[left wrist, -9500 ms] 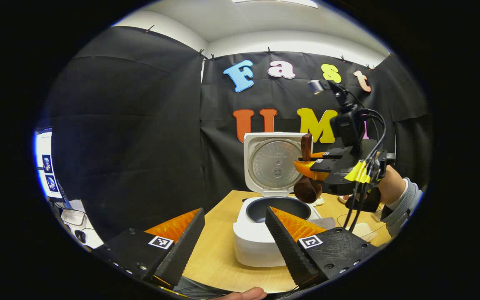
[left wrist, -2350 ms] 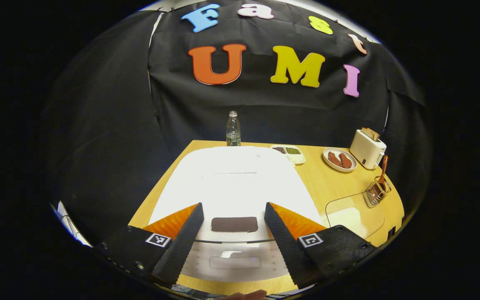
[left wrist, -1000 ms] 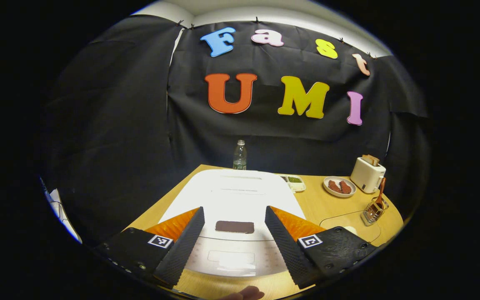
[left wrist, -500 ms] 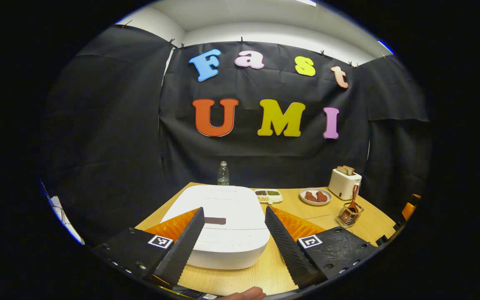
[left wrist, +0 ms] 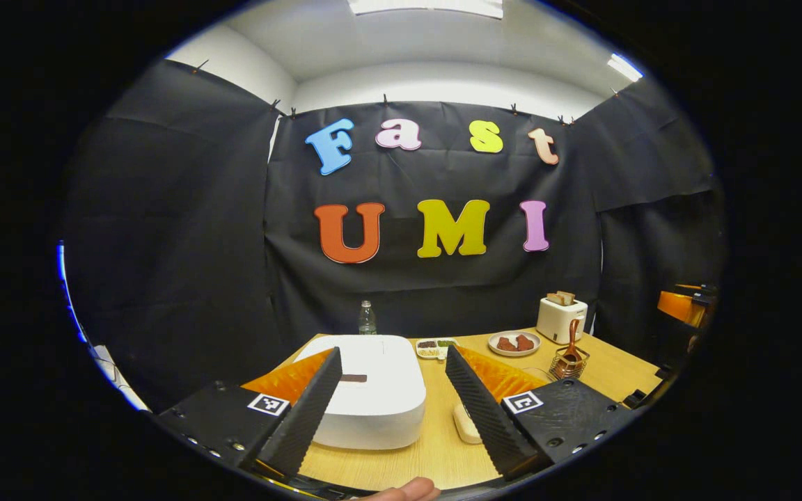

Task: Close the left gripper, press the button to open the rice cooker; take a wooden spoon from the chopstick holder with the right hand, scoop a spoonful of rice and pour it into the rice cooker, then put the wooden spoon back into the chopstick holder.

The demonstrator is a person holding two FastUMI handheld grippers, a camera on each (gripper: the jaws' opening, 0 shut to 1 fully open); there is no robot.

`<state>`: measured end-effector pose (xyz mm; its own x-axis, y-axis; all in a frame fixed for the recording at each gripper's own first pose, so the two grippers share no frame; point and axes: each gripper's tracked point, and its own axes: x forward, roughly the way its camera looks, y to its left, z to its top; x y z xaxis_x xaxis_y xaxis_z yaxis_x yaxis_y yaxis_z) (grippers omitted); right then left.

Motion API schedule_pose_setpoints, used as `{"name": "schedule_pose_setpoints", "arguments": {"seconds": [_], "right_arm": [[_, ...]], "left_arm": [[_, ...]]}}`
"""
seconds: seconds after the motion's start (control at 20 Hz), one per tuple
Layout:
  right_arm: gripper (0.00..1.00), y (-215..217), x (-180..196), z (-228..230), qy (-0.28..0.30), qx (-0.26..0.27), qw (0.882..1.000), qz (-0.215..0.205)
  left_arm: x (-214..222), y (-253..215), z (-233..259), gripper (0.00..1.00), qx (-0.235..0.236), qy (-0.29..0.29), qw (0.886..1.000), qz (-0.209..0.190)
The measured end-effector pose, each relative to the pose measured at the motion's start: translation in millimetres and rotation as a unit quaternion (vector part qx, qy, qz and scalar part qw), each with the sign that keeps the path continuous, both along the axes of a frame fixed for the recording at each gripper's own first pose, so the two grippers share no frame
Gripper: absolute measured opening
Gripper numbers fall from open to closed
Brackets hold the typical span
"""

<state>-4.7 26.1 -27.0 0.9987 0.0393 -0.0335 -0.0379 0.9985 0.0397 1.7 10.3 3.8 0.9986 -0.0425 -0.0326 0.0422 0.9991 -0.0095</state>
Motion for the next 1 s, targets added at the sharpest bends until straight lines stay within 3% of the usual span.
{"name": "schedule_pose_setpoints", "arguments": {"seconds": [0.2,0.25,0.4,0.45,0.5,0.65,0.7,0.85,0.9,1.0], "right_arm": [[1.00,-2,-7,-6,0.007,0.004,1.000,-0.001],[0.96,-3,-10,-9,0.010,0.010,1.000,-0.001],[1.00,-4,-19,-13,0.014,0.003,1.000,0.001],[0.96,-8,-20,-9,0.009,-0.003,1.000,-0.005],[1.00,-12,-23,-4,0.000,-0.006,1.000,-0.013],[0.96,-9,-34,5,-0.021,-0.013,1.000,-0.016],[1.00,-6,-35,5,-0.024,-0.014,1.000,-0.010],[1.00,-2,-43,16,-0.058,-0.001,0.998,0.002],[0.96,-5,-43,12,-0.063,0.001,0.998,-0.002],[1.00,-4,-44,3,-0.062,0.002,0.998,-0.004]], "left_arm": [[-33,-19,5,0.95,-0.009,-0.018,1.000,-0.013],[-39,-25,5,0.93,-0.008,-0.023,1.000,-0.017],[-55,-42,4,0.93,0.002,-0.032,0.999,-0.030],[-58,-45,4,0.93,0.005,-0.032,0.999,-0.031],[-61,-47,4,0.93,0.008,-0.033,0.999,-0.031],[-66,-49,7,0.93,0.015,-0.040,0.999,-0.032],[-67,-49,9,0.93,0.015,-0.045,0.998,-0.031],[-65,-40,18,0.93,0.005,-0.062,0.998,-0.007],[-67,-43,17,0.93,0.003,-0.062,0.998,-0.008],[-70,-49,23,0.93,0.002,-0.070,0.997,-0.018]]}}
